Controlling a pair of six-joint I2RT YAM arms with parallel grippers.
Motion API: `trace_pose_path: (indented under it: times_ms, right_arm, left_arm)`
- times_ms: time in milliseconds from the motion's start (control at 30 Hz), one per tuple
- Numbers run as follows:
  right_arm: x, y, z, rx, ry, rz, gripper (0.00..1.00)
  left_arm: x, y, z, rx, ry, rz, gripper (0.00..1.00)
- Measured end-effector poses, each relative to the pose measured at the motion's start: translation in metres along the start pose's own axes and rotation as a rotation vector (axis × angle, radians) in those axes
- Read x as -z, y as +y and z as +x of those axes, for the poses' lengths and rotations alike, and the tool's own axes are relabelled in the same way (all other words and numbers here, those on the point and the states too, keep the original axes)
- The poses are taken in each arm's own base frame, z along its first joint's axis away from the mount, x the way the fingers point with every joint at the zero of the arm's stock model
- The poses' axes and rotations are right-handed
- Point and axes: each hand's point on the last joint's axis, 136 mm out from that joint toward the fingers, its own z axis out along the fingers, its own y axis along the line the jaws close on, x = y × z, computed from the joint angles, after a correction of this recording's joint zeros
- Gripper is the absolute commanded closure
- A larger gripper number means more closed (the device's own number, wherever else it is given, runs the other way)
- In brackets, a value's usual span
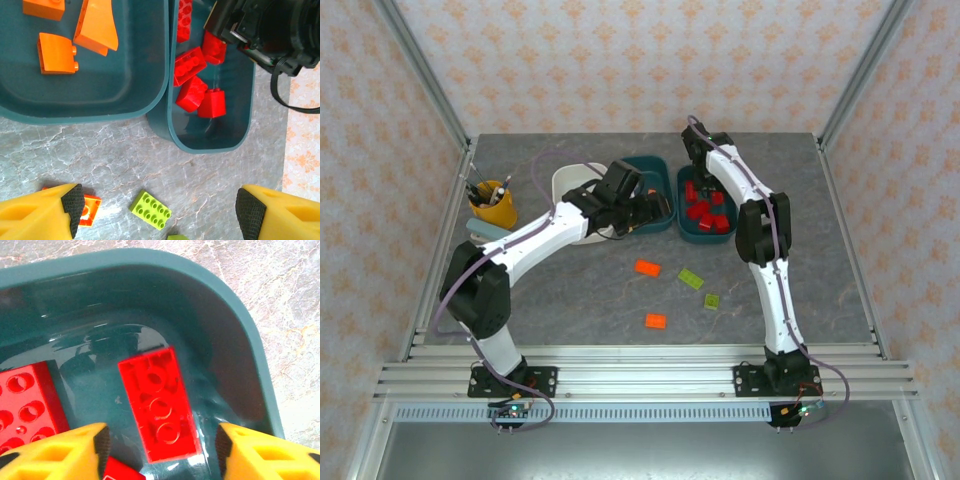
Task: Sort the legos into containers by color
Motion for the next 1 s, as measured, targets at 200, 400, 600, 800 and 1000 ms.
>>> trace_pose_path:
  times_ms: [200,400,600,800,1000]
  right_arm:
    - [0.016,0.002,0.006,0.010,-0.016,-0.018,0.36]
    - [0.094,-0.006,0.015,-0.008,-0.132,-0.142,0.36]
    - [0.174,-0.036,0.057,-0.041,-0.236,-0.331,0.36]
    - [0.196,-0.060,0.140,-0.034,-0.188,-0.480,0.35]
    - [0.206,-0.084,0.197,-0.074,-0.140,-0.578,0.35]
  left_arm:
    - [-0.009,0.013,0.010,0.052,0.064,-0.078,0.22]
    - [-0.027,0.009,0.028,0.126,0.144,-0.169,0.21]
    - [-0.051,0.001,0.073,0.182,0.230,-0.245,0.20]
    - [-0.068,0.004,0.109,0.283,0.269,-0.313,0.21]
    - [-0.074,0.004,0.127,0.416,0.260,-0.359,0.24]
